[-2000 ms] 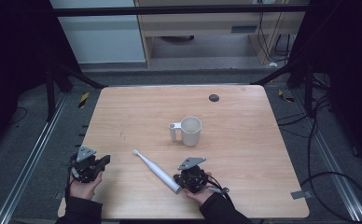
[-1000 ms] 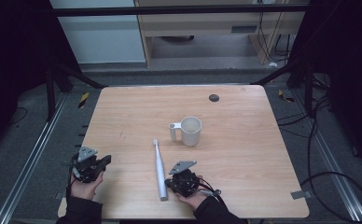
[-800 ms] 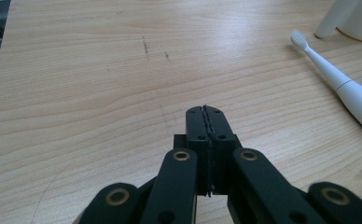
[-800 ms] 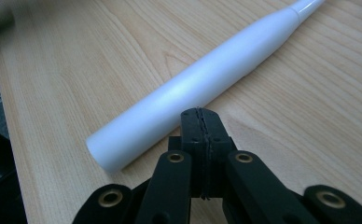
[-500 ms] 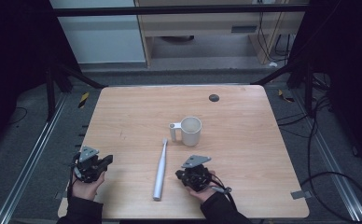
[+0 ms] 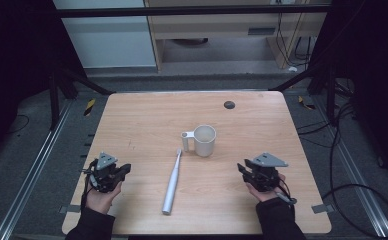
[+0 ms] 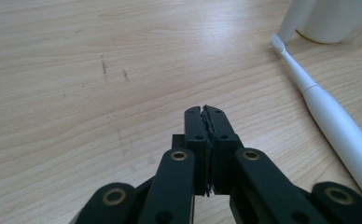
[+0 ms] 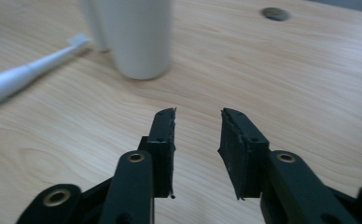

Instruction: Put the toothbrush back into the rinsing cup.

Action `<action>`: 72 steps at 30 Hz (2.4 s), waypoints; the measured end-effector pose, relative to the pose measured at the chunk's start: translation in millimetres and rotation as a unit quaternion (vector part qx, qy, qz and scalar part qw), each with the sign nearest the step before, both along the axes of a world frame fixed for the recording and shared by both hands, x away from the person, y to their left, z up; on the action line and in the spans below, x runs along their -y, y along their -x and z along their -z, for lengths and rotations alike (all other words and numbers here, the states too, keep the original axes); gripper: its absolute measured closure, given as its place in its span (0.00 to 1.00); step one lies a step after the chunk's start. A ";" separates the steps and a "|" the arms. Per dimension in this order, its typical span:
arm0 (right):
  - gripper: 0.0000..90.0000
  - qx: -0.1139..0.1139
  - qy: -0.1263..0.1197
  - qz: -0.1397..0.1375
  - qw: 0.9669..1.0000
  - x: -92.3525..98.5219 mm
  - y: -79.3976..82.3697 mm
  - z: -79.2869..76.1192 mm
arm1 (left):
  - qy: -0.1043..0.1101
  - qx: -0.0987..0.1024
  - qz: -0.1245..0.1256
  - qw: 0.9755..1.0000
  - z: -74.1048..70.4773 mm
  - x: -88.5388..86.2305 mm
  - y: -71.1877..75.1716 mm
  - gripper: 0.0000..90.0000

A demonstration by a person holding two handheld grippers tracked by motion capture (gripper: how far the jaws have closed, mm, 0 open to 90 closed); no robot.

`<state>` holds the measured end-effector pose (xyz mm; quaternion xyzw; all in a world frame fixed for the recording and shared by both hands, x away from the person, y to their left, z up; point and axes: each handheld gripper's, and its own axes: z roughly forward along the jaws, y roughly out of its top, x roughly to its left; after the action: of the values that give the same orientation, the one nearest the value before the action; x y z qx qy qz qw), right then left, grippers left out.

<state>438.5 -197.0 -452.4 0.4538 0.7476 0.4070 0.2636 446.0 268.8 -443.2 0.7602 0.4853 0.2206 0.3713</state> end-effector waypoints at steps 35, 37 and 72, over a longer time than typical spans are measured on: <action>0.39 -0.019 0.042 0.092 0.995 60.4 -2.8 25.0 | -0.032 -0.038 0.095 0.994 -31.6 80.4 -28.9 0.62; 0.39 -0.021 0.045 0.092 0.995 59.8 -2.8 25.3 | -0.038 -0.038 0.098 0.994 -33.2 85.3 -30.3 0.61; 0.38 -0.031 0.058 0.078 0.995 55.0 -4.8 28.7 | -0.082 -0.123 0.106 0.983 -2.8 134.7 -42.7 0.63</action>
<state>443.3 -252.0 -481.2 0.5077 0.7398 0.3269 0.2967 488.6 134.1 -440.5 0.8567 0.4241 0.1239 0.2663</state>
